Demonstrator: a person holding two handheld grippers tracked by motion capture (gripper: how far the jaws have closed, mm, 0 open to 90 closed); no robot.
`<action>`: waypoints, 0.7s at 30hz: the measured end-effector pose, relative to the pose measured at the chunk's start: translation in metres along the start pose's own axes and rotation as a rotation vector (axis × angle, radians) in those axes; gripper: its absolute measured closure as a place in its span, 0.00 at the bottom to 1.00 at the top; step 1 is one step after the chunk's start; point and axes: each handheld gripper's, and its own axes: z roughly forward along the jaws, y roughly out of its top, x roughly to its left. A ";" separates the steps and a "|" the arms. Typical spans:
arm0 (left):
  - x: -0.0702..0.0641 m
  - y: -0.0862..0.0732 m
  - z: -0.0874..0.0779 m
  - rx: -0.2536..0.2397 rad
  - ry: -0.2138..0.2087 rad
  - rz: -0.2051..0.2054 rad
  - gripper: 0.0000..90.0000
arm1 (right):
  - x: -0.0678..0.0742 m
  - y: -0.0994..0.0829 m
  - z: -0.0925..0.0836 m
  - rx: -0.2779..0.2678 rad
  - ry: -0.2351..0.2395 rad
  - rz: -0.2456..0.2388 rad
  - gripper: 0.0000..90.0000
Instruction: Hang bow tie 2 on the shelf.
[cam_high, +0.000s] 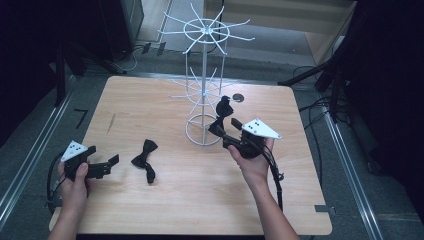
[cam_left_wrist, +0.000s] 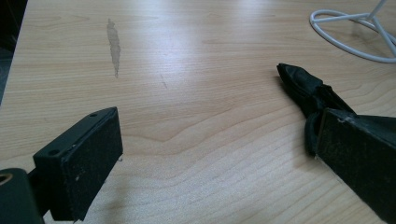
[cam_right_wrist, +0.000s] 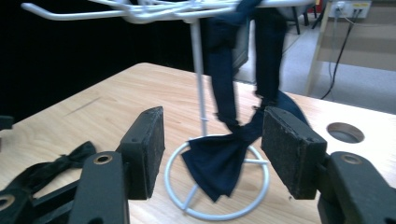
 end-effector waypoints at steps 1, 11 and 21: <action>0.000 0.000 0.000 0.000 -0.001 0.000 0.02 | 0.004 0.000 0.001 0.002 0.005 -0.011 0.46; 0.000 0.000 0.000 0.002 -0.001 -0.001 0.02 | 0.026 -0.009 0.014 0.039 0.058 -0.023 0.46; 0.000 0.000 0.000 0.001 -0.001 -0.003 0.02 | 0.052 -0.019 0.025 0.082 0.117 -0.052 0.48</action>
